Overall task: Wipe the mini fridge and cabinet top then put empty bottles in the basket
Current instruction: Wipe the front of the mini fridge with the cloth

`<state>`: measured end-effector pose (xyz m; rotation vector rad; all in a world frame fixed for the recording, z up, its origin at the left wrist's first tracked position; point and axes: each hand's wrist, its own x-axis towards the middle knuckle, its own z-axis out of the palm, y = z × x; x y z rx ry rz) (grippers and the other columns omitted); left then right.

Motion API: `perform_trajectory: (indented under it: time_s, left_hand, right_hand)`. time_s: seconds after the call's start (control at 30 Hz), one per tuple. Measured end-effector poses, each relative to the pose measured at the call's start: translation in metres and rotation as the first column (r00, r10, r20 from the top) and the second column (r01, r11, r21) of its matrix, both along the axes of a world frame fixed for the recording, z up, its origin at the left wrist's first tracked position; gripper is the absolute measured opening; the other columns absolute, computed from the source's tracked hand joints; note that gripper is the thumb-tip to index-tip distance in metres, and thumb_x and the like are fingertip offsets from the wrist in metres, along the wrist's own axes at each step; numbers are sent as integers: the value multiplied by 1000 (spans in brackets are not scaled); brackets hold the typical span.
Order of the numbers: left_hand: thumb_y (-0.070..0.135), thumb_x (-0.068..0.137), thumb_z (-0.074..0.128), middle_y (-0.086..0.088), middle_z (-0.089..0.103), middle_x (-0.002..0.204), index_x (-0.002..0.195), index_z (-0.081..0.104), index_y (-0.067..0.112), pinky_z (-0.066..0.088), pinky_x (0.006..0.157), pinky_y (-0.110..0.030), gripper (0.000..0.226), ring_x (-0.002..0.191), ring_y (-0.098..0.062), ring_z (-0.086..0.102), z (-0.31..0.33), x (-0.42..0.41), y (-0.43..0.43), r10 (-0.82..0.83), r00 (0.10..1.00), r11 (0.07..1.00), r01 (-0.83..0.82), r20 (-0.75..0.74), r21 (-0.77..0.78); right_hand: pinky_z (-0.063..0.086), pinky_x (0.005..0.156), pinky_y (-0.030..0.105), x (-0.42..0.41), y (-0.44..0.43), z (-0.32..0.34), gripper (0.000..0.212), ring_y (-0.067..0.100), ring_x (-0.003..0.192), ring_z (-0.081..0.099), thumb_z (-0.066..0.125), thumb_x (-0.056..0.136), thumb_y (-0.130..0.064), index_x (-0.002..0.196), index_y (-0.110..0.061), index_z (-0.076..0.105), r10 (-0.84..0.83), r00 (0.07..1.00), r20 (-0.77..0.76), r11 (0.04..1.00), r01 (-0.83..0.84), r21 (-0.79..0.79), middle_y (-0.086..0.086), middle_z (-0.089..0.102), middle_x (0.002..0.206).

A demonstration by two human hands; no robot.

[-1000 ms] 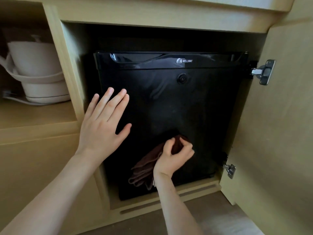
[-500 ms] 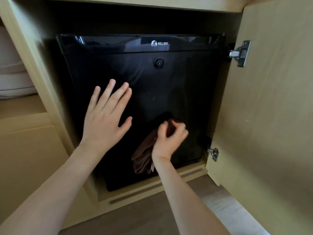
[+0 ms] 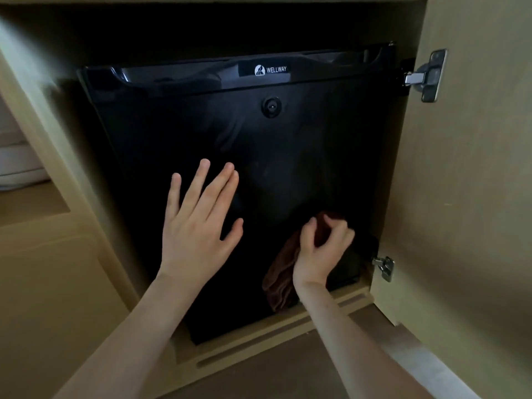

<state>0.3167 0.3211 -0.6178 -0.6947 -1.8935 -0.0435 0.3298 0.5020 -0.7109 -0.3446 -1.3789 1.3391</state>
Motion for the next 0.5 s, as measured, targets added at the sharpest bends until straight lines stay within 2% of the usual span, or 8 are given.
perform_trajectory:
  time_s: [0.1,0.17,0.3,0.4,0.5]
  left_hand:
    - [33,90,60,-2,35,158,151,38,12,5,124,-50,68,152,-24,17,-4,0,4,-4,1000,1000,4,14,18]
    - [34,90,59,-2,34,159,151,37,13,3,124,-49,69,153,-23,15,-8,-1,6,3,1000,1000,-4,16,25]
    - [33,91,58,-2,35,159,151,38,12,3,124,-51,66,152,-24,16,-16,-1,18,-35,999,999,35,18,-8]
    - [31,92,59,-2,36,158,150,39,12,4,123,-51,65,152,-25,18,-21,-3,23,-36,999,999,36,10,5]
    - [31,92,60,-2,36,157,150,40,12,4,124,-50,64,152,-25,19,-23,-5,24,-43,999,999,43,-5,17]
  right_hand:
    - [39,73,1,5,6,-46,14,-21,89,46,58,98,-15,109,-7,53,-47,985,164,969,85,-232,16,49,112]
    - [38,73,-3,5,12,-50,11,-23,89,46,59,97,-12,106,-7,54,-43,987,157,959,85,-272,16,51,111]
    - [40,75,0,0,39,-30,10,-10,88,53,62,96,-20,100,-20,54,-56,993,105,968,80,-237,2,52,104]
    - [41,72,3,-2,57,-35,9,-1,88,55,61,97,-20,103,-18,54,-117,987,114,968,139,-211,5,55,104]
    - [49,72,25,-2,66,-61,22,24,90,61,59,99,-24,113,-8,59,-187,948,258,927,257,-273,16,62,111]
